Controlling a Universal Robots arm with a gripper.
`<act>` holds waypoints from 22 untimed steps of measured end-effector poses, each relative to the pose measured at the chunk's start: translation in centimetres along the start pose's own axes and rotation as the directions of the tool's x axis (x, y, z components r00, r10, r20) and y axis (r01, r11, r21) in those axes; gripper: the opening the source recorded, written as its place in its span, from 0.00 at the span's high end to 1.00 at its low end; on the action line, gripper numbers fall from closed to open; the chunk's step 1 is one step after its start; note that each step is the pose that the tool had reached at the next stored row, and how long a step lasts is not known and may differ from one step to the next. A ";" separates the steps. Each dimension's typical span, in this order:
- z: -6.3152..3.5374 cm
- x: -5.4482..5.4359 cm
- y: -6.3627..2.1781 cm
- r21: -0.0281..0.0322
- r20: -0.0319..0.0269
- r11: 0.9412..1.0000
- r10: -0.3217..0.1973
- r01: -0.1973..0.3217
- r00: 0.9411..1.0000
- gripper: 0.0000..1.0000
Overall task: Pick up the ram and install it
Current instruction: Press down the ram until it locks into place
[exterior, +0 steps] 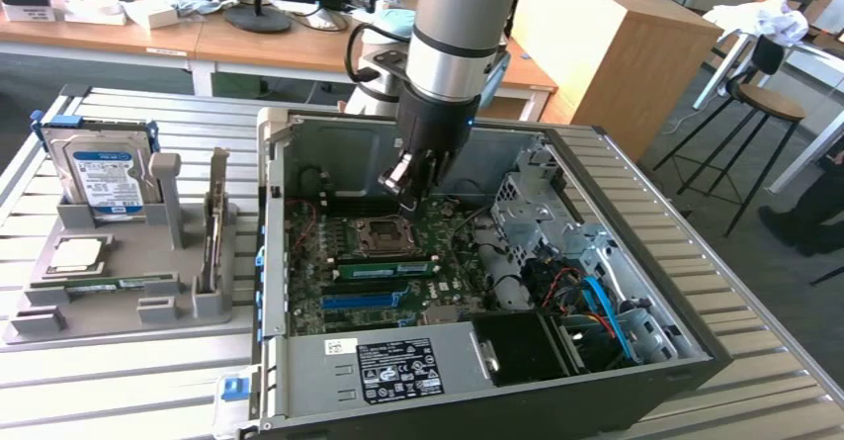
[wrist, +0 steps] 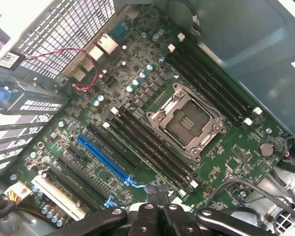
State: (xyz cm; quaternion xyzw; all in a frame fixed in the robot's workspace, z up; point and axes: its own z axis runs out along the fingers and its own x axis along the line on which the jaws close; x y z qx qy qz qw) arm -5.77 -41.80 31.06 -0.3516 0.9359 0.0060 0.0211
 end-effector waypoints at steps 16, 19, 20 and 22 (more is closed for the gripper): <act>0.04 0.0 0.00 0.011 0.000 0.965 0.260 -0.260 0.966 0.90; 0.05 0.0 0.00 0.013 0.001 0.951 0.308 -0.308 0.951 0.90; 0.06 0.0 0.00 0.014 0.001 0.946 0.324 -0.324 0.946 0.90; 0.07 0.0 0.00 0.016 0.001 0.934 0.357 -0.357 0.934 0.90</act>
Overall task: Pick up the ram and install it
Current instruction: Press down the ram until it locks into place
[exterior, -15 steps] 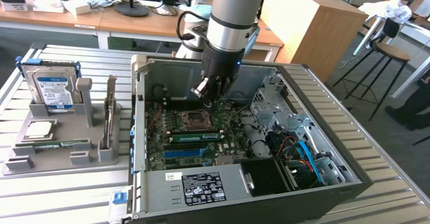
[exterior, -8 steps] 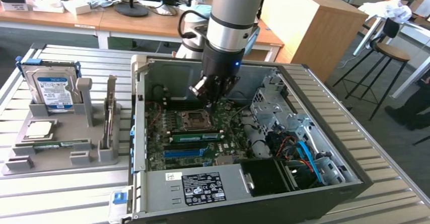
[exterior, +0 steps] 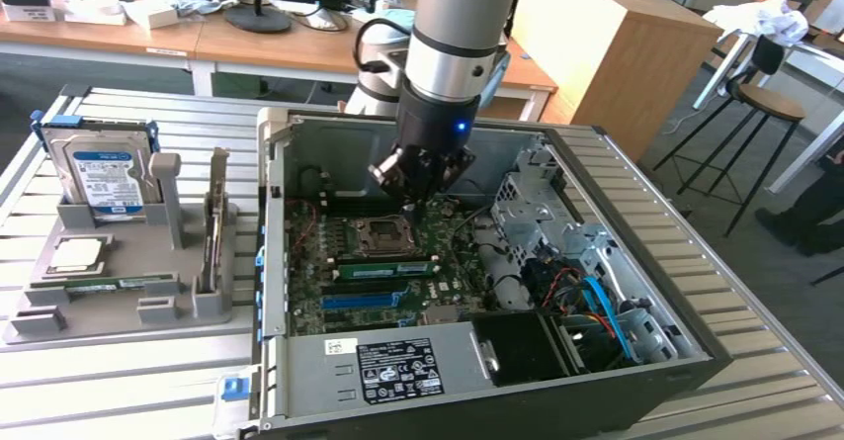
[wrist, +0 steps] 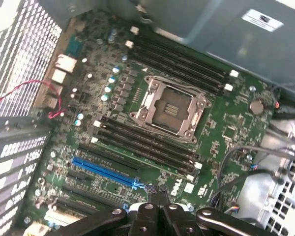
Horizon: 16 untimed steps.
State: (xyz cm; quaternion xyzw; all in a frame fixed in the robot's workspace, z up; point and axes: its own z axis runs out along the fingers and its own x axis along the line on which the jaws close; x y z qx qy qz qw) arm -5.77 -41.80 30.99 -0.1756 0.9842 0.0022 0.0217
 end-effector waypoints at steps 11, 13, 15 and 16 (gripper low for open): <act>0.12 0.0 0.00 0.004 -0.013 0.988 0.155 -0.155 0.988 0.90; 0.15 0.0 0.00 0.003 -0.019 0.985 0.174 -0.174 0.985 0.90; 0.13 0.0 0.00 0.004 -0.024 0.983 0.186 -0.186 0.982 0.90; 0.14 0.0 0.00 0.004 -0.024 0.981 0.191 -0.191 0.981 0.90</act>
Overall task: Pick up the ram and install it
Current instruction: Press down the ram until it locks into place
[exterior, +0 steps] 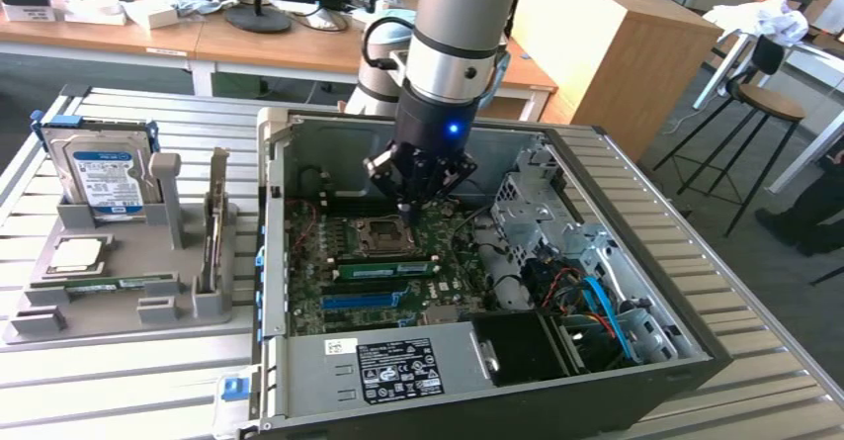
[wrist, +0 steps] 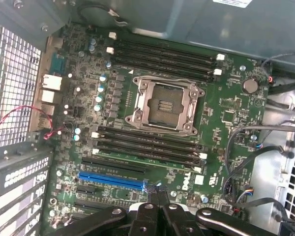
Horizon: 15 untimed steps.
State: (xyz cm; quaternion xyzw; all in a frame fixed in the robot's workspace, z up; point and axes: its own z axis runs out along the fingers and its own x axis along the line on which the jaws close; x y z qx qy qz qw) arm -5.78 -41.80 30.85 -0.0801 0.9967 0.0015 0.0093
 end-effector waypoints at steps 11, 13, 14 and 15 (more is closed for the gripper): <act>0.06 0.0 0.00 0.000 -0.014 0.994 0.107 -0.107 0.994 0.90; 0.06 0.0 0.00 0.001 -0.014 0.994 0.110 -0.110 0.994 0.90; 0.07 0.0 0.01 0.000 -0.014 0.994 0.110 -0.110 0.994 0.90; 0.07 0.0 0.01 0.000 -0.014 0.994 0.110 -0.111 0.994 0.90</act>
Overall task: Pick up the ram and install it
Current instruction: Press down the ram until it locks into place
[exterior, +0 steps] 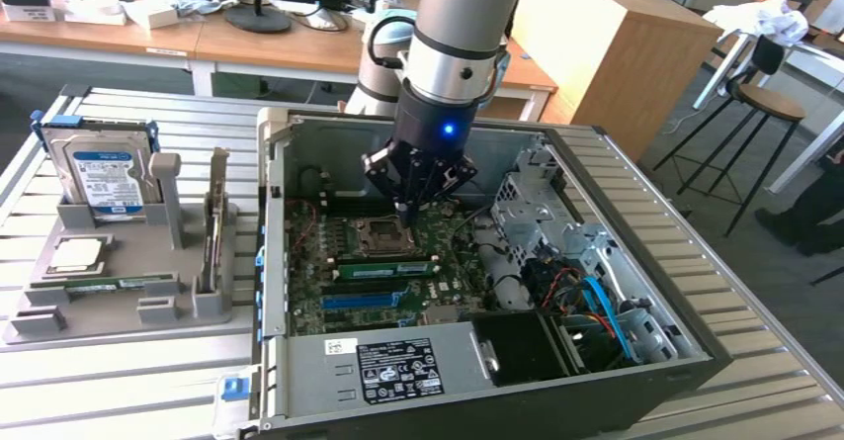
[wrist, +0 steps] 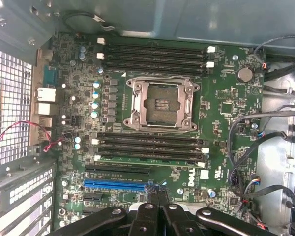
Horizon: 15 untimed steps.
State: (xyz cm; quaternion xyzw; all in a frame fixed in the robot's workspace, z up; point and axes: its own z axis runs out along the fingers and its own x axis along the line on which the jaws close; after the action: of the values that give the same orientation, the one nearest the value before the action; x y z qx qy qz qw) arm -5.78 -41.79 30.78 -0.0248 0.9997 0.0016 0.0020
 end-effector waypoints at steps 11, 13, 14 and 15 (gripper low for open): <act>-0.26 0.0 0.08 -0.001 -0.001 1.000 0.005 -0.005 1.000 0.90; -0.44 0.0 0.11 -0.002 -0.002 1.000 0.007 -0.007 1.000 0.90; -0.55 0.0 0.12 -0.002 -0.002 1.000 0.008 -0.008 1.000 0.90; -0.68 0.0 0.13 -0.002 -0.002 1.000 0.009 -0.009 1.000 0.90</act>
State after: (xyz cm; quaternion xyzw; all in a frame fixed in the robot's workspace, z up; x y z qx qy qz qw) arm -5.78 -41.66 31.46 -0.0204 0.9998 0.0024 0.0009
